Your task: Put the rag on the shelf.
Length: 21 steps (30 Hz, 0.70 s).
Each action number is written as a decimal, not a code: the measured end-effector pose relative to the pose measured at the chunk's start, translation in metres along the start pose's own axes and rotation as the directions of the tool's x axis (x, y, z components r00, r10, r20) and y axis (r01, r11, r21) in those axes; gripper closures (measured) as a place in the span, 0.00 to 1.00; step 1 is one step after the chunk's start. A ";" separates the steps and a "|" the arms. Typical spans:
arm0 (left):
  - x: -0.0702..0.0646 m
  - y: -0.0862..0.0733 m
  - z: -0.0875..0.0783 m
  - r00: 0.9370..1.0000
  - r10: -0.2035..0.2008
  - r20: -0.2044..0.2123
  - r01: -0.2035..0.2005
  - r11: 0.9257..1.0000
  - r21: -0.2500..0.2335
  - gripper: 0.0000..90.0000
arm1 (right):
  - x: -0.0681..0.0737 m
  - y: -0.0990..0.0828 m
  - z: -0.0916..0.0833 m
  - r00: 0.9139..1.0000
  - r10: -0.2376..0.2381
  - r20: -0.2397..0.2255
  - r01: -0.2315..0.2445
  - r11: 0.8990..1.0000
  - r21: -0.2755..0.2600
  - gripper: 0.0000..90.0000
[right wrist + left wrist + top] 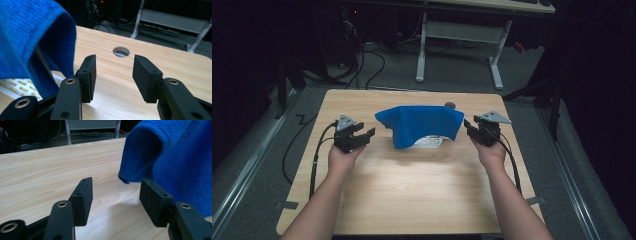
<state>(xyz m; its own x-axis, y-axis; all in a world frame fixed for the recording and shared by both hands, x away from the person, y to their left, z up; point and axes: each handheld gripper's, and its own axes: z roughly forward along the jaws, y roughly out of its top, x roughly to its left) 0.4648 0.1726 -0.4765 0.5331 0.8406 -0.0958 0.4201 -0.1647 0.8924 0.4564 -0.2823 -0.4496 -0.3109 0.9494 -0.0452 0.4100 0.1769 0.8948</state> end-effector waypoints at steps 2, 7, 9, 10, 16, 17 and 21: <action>-0.002 -0.002 -0.005 1.000 0.003 0.002 -0.003 1.000 -0.011 0.49 | -0.001 -0.001 -0.004 1.000 -0.001 0.005 0.001 1.000 0.005 0.58; -0.007 -0.013 -0.017 1.000 0.013 -0.001 -0.013 1.000 -0.004 0.48 | 0.000 -0.009 -0.017 1.000 -0.014 0.008 0.014 1.000 0.010 0.55; -0.007 -0.015 -0.019 1.000 0.008 0.001 -0.008 1.000 -0.002 0.48 | 0.001 -0.011 -0.020 1.000 -0.015 0.005 0.015 1.000 -0.001 0.55; -0.008 -0.018 -0.021 1.000 0.004 0.005 -0.004 1.000 0.000 0.48 | 0.001 -0.013 -0.023 1.000 -0.020 0.008 0.021 1.000 -0.018 0.55; -0.013 -0.033 -0.032 1.000 -0.012 0.021 0.011 1.000 0.008 0.48 | 0.005 -0.019 -0.036 0.999 -0.028 -0.016 0.028 1.000 -0.005 0.49; -0.013 -0.035 -0.033 1.000 -0.016 0.025 0.016 1.000 0.009 0.48 | 0.007 -0.021 -0.040 0.999 -0.036 -0.015 0.036 0.999 -0.022 0.49; -0.019 -0.042 -0.041 0.999 -0.024 0.037 0.024 1.000 0.014 0.48 | 0.014 -0.024 -0.049 0.998 -0.054 -0.035 0.053 0.998 -0.015 0.46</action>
<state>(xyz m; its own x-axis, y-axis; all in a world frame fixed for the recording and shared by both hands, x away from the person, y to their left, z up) 0.4070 0.1851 -0.4938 0.5496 0.8247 -0.1337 0.4428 -0.1519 0.8836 0.4004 -0.2858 -0.4503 -0.3625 0.9288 -0.0775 0.3804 0.2233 0.8975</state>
